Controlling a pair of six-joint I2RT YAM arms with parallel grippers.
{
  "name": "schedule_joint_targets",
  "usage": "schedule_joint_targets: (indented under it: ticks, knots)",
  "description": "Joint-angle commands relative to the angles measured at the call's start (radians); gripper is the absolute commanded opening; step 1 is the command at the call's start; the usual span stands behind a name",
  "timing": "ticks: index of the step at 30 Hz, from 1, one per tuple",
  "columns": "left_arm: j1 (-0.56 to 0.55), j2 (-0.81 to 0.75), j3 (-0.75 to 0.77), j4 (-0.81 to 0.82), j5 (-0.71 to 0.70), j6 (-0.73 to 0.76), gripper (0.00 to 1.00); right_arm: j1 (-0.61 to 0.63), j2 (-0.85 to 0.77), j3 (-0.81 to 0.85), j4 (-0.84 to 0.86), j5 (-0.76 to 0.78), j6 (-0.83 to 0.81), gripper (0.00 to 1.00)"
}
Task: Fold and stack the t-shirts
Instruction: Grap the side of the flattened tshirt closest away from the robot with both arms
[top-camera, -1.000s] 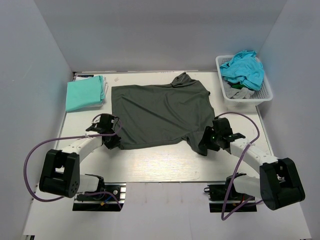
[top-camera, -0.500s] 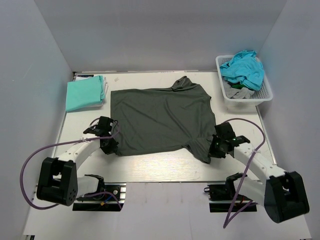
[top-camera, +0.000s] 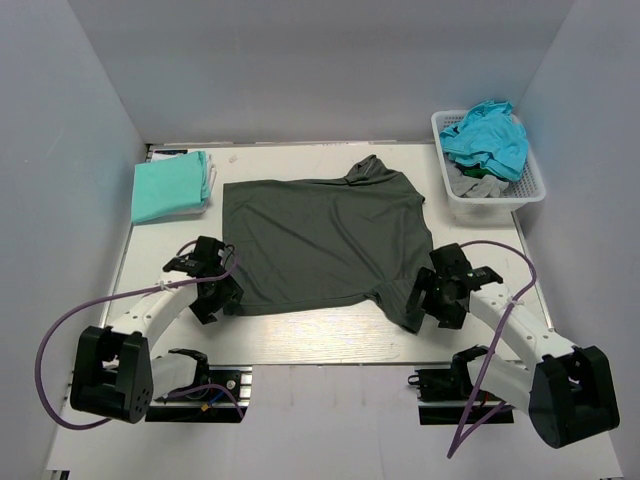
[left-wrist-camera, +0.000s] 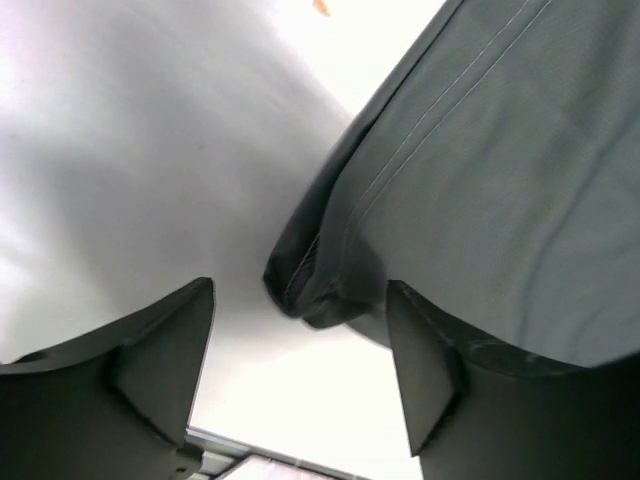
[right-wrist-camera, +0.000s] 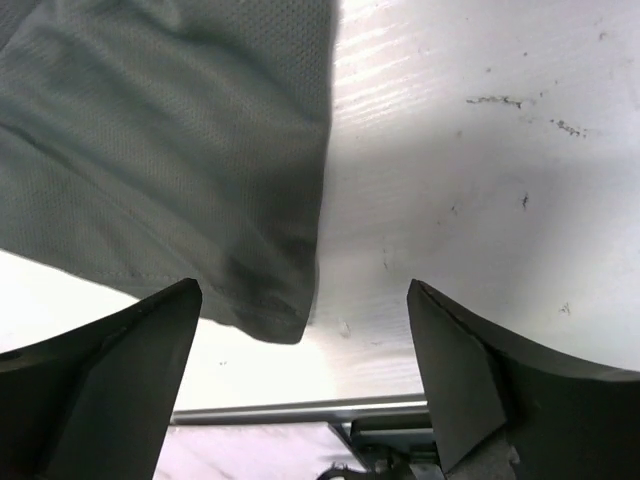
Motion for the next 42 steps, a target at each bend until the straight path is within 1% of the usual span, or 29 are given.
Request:
schedule_joint_targets:
  ticks: [1,4,6,8,11,14,16,17,20,21,23,24,26,27,28,30,32,33,34,35,36,37,38,39,40,41,42]
  knots:
    - [-0.004,-0.049,0.039,-0.069,-0.013,-0.011,0.81,0.002,-0.015,0.066,-0.059,0.013,0.006,0.9]
    - [-0.004,-0.095,0.049,-0.096,0.007,-0.02,0.86,-0.003,-0.045,0.09,-0.097,0.027,0.008,0.9]
    - [-0.004,-0.115,0.049,-0.106,0.018,-0.02,0.89,0.0,-0.061,0.098,-0.123,0.01,0.006,0.9]
    - [-0.004,-0.115,0.029,-0.106,0.018,-0.047,0.89,-0.001,-0.062,0.094,-0.14,-0.025,0.005,0.9]
    - [-0.004,-0.115,-0.011,-0.073,0.062,-0.057,0.89,0.002,-0.065,0.06,-0.124,-0.104,-0.005,0.9]
    - [-0.015,-0.104,-0.037,-0.048,0.062,-0.066,0.89,0.005,-0.07,0.008,-0.073,-0.169,-0.018,0.9]
    - [-0.006,-0.114,-0.052,-0.039,0.062,-0.066,0.86,0.005,-0.076,-0.011,-0.032,-0.195,-0.038,0.9]
    - [-0.006,-0.114,-0.062,-0.028,0.062,-0.066,0.86,0.004,-0.074,-0.015,-0.01,-0.203,-0.038,0.9]
    - [-0.006,-0.114,-0.074,-0.008,0.062,-0.066,0.8,0.007,-0.044,-0.023,0.022,-0.198,-0.044,0.9]
    - [-0.006,-0.114,-0.088,0.002,0.062,-0.075,0.74,0.005,-0.038,-0.025,0.028,-0.209,-0.046,0.9]
    - [-0.006,-0.103,-0.097,0.025,0.071,-0.075,0.67,0.007,-0.016,-0.041,0.042,-0.223,-0.045,0.9]
    - [-0.006,-0.103,-0.109,0.047,0.072,-0.075,0.61,0.007,-0.01,-0.048,0.071,-0.235,-0.048,0.9]
    - [-0.006,-0.08,-0.109,0.059,0.072,-0.075,0.54,0.007,0.008,-0.06,0.094,-0.24,-0.052,0.89]
    - [-0.006,-0.08,-0.109,0.059,0.072,-0.075,0.48,0.005,0.011,-0.063,0.097,-0.243,-0.054,0.86]
    - [-0.006,-0.068,-0.109,0.059,0.072,-0.075,0.45,0.007,0.025,-0.066,0.106,-0.241,-0.058,0.82]
    - [-0.006,-0.057,-0.109,0.059,0.072,-0.075,0.37,0.007,0.034,-0.071,0.117,-0.243,-0.061,0.77]
    - [-0.006,-0.057,-0.119,0.069,0.062,-0.075,0.29,0.004,0.047,-0.078,0.137,-0.243,-0.06,0.64]
    - [-0.006,-0.057,-0.119,0.079,0.062,-0.075,0.21,0.005,0.05,-0.08,0.155,-0.246,-0.066,0.57]
    - [-0.006,-0.057,-0.119,0.079,0.062,-0.075,0.14,0.007,0.065,-0.09,0.159,-0.254,-0.063,0.46]
    - [-0.006,-0.057,-0.119,0.079,0.062,-0.075,0.09,0.008,0.065,-0.088,0.168,-0.254,-0.064,0.42]
    - [-0.006,-0.057,-0.119,0.079,0.062,-0.075,0.0,0.008,0.058,-0.089,0.174,-0.258,-0.069,0.37]
    - [-0.006,-0.057,-0.119,0.079,0.062,-0.075,0.0,0.007,0.053,-0.098,0.177,-0.254,-0.066,0.3]
    - [-0.006,-0.057,-0.128,0.079,0.053,-0.075,0.0,0.007,0.048,-0.1,0.179,-0.252,-0.066,0.27]
    - [-0.006,-0.057,-0.128,0.079,0.053,-0.075,0.0,0.005,0.041,-0.103,0.191,-0.246,-0.067,0.21]
    - [-0.006,-0.057,-0.128,0.079,0.053,-0.075,0.0,0.004,0.039,-0.103,0.192,-0.235,-0.066,0.14]
    - [-0.006,-0.069,-0.128,0.079,0.053,-0.075,0.0,0.005,0.035,-0.103,0.194,-0.232,-0.066,0.0]
    - [-0.006,-0.069,-0.128,0.079,0.053,-0.075,0.0,0.005,0.018,-0.097,0.185,-0.226,-0.066,0.0]
